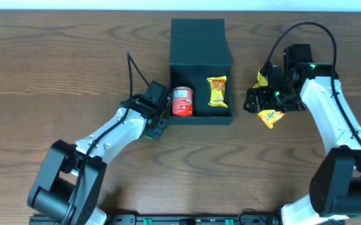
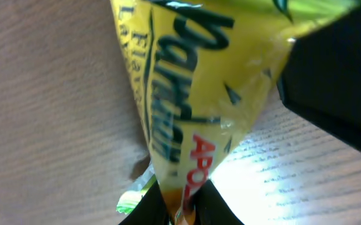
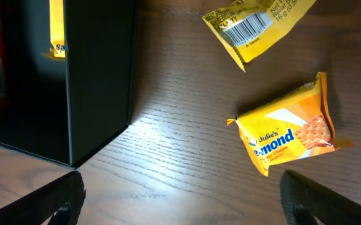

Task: Pack container
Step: 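Close the left gripper on the green-yellow chip packet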

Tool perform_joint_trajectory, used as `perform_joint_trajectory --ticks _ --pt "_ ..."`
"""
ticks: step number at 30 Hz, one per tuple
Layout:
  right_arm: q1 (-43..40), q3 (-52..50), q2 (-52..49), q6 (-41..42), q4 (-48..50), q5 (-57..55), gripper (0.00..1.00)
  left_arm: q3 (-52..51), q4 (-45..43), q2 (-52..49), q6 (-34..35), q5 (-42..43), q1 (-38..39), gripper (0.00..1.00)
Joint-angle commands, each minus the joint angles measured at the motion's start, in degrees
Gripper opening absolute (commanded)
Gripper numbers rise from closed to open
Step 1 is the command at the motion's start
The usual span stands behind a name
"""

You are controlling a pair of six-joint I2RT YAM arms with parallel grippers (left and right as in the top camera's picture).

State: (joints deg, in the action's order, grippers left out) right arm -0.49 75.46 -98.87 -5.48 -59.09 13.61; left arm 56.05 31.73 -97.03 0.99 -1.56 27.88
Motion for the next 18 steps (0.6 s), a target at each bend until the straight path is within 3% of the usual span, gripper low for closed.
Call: perform_joint_trajectory --ticks 1,12,16,18 --pt "-0.28 -0.09 1.05 -0.17 -0.07 -0.13 0.99 0.48 0.66 4.81 4.55 -0.5 0.02 0.15" --pt "-0.28 -0.09 1.05 -0.13 -0.2 -0.09 0.99 4.11 1.11 14.05 2.19 -0.42 0.04 0.1" --pt "-0.28 -0.09 1.05 -0.15 -0.66 -0.11 0.99 4.09 1.92 12.74 -5.64 -0.79 0.04 0.27" --pt "-0.28 -0.09 1.05 -0.15 -0.76 -0.11 0.99 4.09 2.4 11.78 -10.6 -0.81 0.0 0.28"
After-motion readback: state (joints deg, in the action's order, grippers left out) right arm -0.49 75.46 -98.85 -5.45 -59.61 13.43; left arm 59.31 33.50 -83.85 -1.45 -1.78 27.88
